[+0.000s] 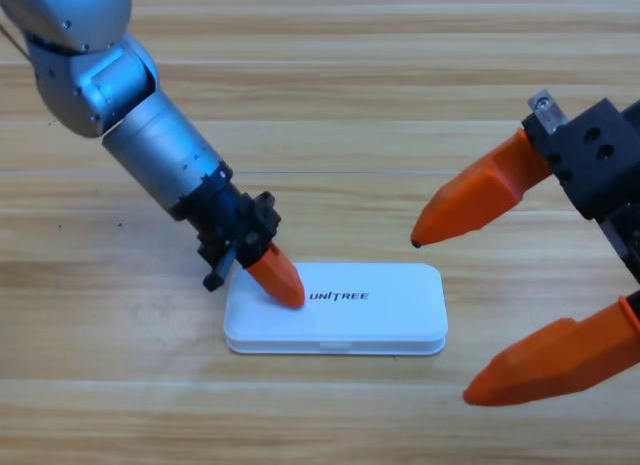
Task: Clean up eraser and pencils
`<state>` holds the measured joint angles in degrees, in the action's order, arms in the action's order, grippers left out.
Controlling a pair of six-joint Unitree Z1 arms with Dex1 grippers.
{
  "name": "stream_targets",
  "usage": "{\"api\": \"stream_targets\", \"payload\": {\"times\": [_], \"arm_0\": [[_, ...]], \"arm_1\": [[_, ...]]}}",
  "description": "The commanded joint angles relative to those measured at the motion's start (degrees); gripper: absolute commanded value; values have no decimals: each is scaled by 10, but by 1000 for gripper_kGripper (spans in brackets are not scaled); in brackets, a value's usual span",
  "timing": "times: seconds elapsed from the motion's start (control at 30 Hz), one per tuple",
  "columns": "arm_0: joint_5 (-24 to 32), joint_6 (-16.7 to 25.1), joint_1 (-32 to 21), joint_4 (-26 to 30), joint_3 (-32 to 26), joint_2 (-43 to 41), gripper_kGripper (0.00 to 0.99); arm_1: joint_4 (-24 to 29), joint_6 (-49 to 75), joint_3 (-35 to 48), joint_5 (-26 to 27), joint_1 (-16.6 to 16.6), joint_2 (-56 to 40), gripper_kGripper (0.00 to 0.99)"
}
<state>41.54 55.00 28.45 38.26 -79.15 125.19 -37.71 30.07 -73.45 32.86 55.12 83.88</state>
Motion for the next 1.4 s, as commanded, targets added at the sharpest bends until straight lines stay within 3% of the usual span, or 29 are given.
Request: {"api": "stream_targets", "payload": {"times": [0.03, 0.3, 0.43, 0.53, 0.57, 0.63, 0.67, 0.83, 1.0, 1.4], "arm_0": [[-23, -18, 30, -40, 43, 7, 0], [-77, -28, 38, -108, 103, -10, 0], [-124, -37, 38, -108, 116, -77, 0], [-161, -38, 39, -72, 110, -163, 0], [-163, -38, 39, -54, 102, -193, 210], [-169, -62, 41, -42, 103, -260, 842], [-170, -84, 47, -40, 107, -296, 973], [-178, -183, 100, -22, 114, -449, 990], [-174, -245, 148, -4, 135, -542, 990], [-170, -251, 170, -6, 167, -572, 990]], "arm_1": [[19, -4, 3, 9, -14, 21, 917], [19, -4, 2, 9, -14, 23, 917], [19, -4, 2, 9, -14, 23, 917], [19, -4, 3, 9, -14, 23, 917], [19, -4, 3, 9, -14, 24, 917], [19, -4, 3, 9, -14, 24, 917], [19, -4, 3, 9, -14, 24, 917], [19, -4, 2, 9, -14, 24, 917], [19, -4, 2, 9, -14, 26, 917], [19, -4, 1, 9, -14, 27, 917]]}}
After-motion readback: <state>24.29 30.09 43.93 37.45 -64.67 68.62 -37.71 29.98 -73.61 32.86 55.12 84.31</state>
